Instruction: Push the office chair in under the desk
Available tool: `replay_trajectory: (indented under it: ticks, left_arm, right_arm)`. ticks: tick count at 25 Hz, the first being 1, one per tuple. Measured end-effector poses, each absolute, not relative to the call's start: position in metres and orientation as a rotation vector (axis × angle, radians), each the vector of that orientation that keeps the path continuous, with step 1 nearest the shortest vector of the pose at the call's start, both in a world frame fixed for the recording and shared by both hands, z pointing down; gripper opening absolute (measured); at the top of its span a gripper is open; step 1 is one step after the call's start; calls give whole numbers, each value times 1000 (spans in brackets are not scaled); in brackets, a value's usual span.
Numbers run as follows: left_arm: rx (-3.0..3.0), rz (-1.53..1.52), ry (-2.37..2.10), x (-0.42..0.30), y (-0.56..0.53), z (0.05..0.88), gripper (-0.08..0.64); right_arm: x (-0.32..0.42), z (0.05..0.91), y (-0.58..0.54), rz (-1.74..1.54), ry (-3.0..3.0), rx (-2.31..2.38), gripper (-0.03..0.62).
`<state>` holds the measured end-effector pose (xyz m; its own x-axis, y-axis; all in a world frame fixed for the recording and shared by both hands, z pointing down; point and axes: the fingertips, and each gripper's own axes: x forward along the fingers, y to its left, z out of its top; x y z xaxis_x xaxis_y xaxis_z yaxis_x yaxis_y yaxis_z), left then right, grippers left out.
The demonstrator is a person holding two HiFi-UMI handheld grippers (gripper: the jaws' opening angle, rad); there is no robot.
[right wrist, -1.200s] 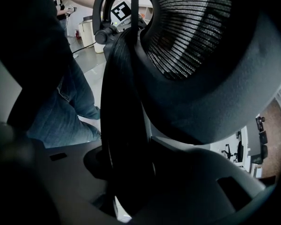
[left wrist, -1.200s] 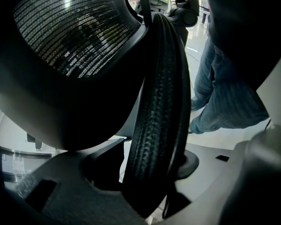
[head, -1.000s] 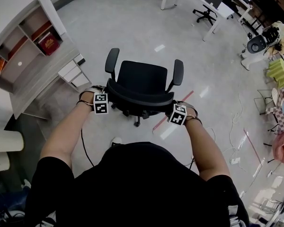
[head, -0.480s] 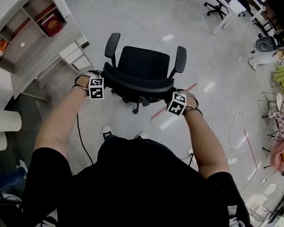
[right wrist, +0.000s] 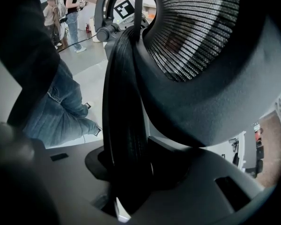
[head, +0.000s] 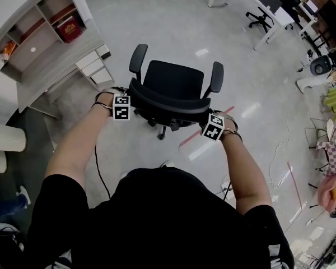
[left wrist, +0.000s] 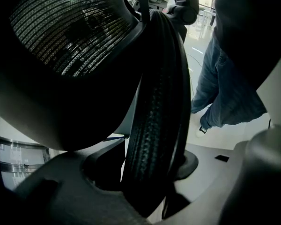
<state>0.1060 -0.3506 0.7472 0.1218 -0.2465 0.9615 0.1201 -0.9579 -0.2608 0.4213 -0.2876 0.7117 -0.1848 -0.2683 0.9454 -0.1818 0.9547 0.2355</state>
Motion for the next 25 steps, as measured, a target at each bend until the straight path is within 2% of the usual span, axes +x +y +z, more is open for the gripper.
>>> replay_trajectory:
  ticks: [11,25]
  left_arm:
    - [-2136,-1898,138,83,-326,748,219]
    - [-2178,-1993,289,-8,-253,749,212]
  right_arm:
    - [397,714,-268,-94,-1758,314,141]
    - [311,715,-246,-201,-1783,179,141]
